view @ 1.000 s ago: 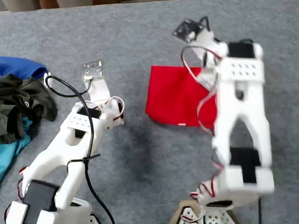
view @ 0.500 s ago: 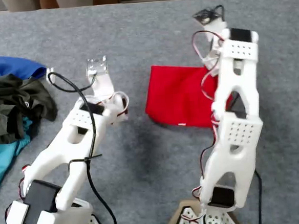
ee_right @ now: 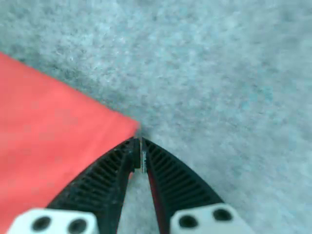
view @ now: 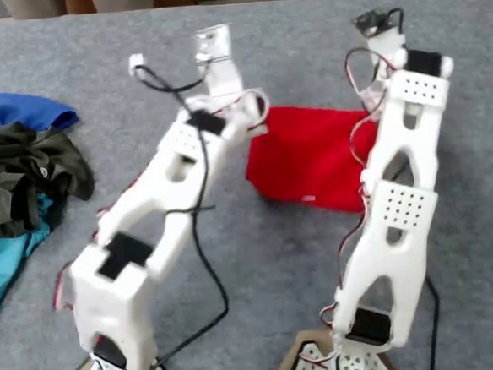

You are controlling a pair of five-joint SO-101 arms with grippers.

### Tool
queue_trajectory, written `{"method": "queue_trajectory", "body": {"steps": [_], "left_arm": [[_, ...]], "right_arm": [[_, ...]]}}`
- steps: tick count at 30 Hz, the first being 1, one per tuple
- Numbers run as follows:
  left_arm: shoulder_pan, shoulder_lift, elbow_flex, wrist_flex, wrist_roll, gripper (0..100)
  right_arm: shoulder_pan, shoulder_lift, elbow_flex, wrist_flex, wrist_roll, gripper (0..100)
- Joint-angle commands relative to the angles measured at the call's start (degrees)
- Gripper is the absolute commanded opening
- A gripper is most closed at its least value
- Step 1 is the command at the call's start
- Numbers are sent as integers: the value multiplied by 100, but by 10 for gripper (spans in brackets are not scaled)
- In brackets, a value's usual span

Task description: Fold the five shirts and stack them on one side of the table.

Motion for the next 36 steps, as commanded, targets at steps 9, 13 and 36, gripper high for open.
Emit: {"method": "queue_trajectory", "body": {"steps": [9, 13, 36], "left_arm": [[519, 2123, -3587, 1363, -26, 20], [413, 2756, -4202, 1389, -26, 20], [343, 3556, -5275, 1785, -343, 21]], "right_arm": [[-4, -549, -1332, 1213, -44, 30], [-180, -1209, 268, 1213, -70, 26], [31, -2334, 4585, -1688, 334, 9]]}}
